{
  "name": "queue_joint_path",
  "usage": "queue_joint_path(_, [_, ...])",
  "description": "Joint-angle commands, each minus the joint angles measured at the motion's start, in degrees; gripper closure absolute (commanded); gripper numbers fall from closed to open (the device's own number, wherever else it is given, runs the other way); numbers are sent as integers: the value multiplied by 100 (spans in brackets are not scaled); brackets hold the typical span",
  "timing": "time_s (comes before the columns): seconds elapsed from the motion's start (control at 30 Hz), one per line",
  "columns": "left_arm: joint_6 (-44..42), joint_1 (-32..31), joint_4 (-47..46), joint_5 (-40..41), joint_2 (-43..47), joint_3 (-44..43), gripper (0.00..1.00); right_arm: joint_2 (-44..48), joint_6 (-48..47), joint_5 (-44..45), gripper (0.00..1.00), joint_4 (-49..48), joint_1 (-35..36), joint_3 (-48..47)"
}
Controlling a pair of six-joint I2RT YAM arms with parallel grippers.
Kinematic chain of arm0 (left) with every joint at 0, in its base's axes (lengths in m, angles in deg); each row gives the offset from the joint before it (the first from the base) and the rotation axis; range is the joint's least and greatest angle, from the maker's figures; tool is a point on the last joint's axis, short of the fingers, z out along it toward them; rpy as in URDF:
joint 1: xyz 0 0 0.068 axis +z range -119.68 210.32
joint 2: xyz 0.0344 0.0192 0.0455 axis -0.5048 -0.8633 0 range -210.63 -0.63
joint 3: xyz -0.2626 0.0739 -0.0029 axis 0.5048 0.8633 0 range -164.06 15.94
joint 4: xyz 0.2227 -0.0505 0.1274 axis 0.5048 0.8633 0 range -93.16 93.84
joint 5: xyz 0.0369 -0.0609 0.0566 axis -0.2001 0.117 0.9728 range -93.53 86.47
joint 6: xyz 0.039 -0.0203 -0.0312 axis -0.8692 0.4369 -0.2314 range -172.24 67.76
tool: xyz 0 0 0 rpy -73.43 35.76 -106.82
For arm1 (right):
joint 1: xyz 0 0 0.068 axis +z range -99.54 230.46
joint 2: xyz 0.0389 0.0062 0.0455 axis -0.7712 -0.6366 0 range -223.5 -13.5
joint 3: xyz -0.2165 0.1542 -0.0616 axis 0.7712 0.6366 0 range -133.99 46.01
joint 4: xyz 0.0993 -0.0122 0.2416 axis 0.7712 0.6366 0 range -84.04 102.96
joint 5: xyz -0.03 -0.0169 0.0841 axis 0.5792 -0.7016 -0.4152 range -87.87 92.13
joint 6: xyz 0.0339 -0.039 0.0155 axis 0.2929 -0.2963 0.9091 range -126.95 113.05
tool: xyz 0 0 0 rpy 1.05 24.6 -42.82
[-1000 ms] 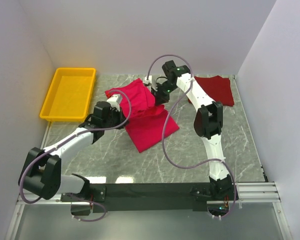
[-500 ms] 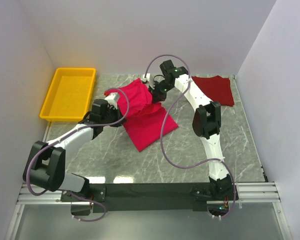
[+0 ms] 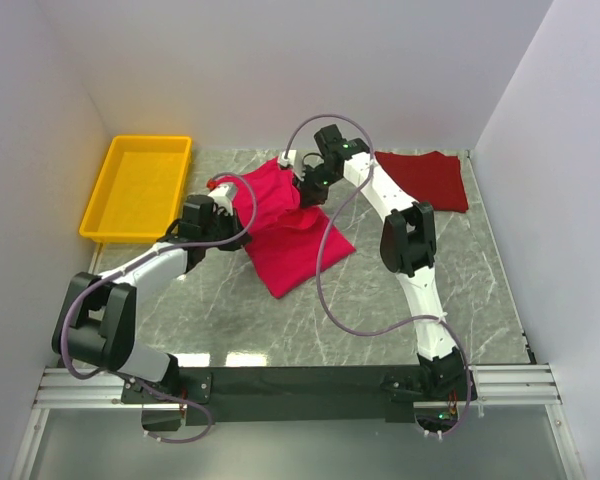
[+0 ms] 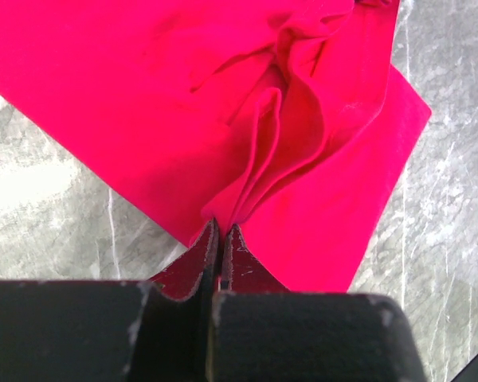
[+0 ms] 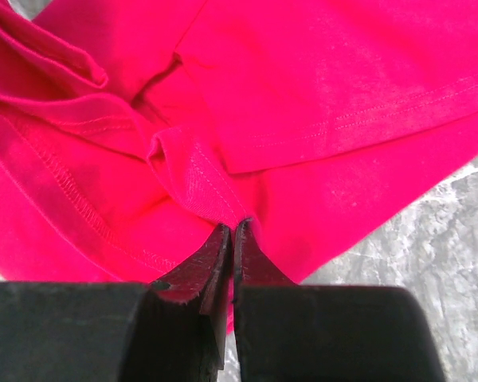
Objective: Fold and stack the t-shirts
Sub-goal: Fold the tshirt
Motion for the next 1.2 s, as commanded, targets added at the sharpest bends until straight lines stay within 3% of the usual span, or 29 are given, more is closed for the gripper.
queue_joint_path(0.0, [-138, 73, -308, -132, -73, -242, 99, -13, 119, 21, 100, -247, 58, -287])
queue_joint_path(1.17, [-243, 416, -326, -228, -917, -787, 99, -92, 629, 390, 100, -924, 41, -313])
